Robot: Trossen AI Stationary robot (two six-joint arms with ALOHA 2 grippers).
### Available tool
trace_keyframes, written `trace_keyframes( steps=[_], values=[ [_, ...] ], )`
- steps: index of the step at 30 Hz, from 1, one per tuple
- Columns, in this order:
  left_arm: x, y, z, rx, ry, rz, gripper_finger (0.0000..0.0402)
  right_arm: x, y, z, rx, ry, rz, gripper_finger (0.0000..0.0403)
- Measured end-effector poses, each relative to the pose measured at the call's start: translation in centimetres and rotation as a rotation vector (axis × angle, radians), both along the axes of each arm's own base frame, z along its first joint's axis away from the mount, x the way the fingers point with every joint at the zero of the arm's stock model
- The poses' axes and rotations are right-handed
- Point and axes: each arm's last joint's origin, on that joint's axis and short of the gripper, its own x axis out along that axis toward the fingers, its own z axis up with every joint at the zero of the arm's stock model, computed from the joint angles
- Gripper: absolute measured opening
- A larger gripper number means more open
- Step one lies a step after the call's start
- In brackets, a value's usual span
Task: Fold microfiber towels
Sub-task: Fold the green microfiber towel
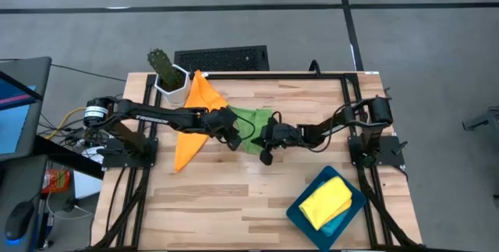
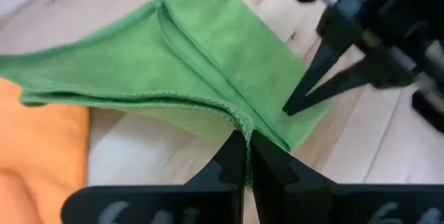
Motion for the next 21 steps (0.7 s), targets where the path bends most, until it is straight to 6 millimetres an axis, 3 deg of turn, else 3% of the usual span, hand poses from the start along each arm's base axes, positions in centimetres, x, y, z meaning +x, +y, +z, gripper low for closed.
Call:
trace_keyframes(
  steps=[7,21],
  values=[
    [0.3,0.1,0.7,0.023,-0.007,-0.032,0.0,0.1,0.0,0.8,-0.021,-0.049,0.009,0.0021],
    [0.3,-0.4,0.6,0.017,-0.007,-0.029,0.0,2.1,0.1,-1.5,-0.012,-0.052,0.027,0.002]
  ],
)
